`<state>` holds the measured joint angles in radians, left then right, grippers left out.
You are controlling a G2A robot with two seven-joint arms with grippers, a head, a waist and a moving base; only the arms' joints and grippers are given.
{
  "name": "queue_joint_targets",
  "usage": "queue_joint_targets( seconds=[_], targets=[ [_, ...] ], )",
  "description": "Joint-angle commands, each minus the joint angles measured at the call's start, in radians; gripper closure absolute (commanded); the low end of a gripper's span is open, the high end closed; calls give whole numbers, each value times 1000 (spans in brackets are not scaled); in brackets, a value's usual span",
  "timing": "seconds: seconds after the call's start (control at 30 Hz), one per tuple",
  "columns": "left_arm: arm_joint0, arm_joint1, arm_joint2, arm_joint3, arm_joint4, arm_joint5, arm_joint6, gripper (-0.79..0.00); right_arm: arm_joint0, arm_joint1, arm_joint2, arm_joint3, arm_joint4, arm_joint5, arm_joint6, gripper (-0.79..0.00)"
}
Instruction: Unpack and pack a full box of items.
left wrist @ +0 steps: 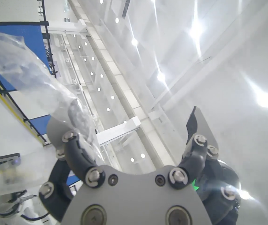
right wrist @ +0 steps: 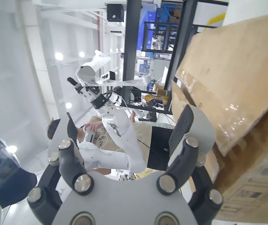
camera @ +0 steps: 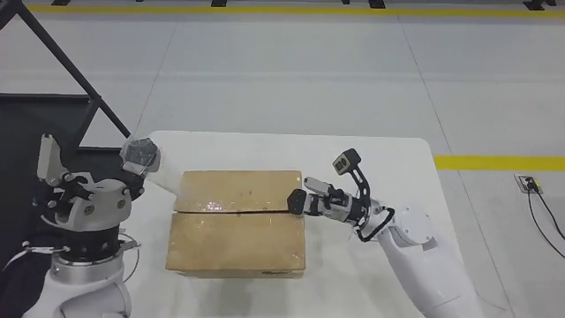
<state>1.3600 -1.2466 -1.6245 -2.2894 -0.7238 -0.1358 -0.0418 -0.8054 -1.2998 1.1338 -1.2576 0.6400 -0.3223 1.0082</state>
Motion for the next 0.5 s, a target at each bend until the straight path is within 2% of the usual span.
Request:
queue_joint_targets(
  seconds=[0.0,0.07,0.33,0.47],
  targets=[
    [-20,-7,42,-2,-69,16,85,-785,-15,-1,16,5,37,-45,-26,-785],
    [-39,-15,72,-11,-161,56,175,-785,-15,-1,16,5,37,-45,-26,-785],
    [-39,-16,77,-13,-176,71,182,-785,-20,-1,13,-2,32,-40,-31,-785],
    [-46,-25,100,-43,-246,45,241,-785,-30,-3,-7,-28,15,-8,-27,-785]
  ],
)
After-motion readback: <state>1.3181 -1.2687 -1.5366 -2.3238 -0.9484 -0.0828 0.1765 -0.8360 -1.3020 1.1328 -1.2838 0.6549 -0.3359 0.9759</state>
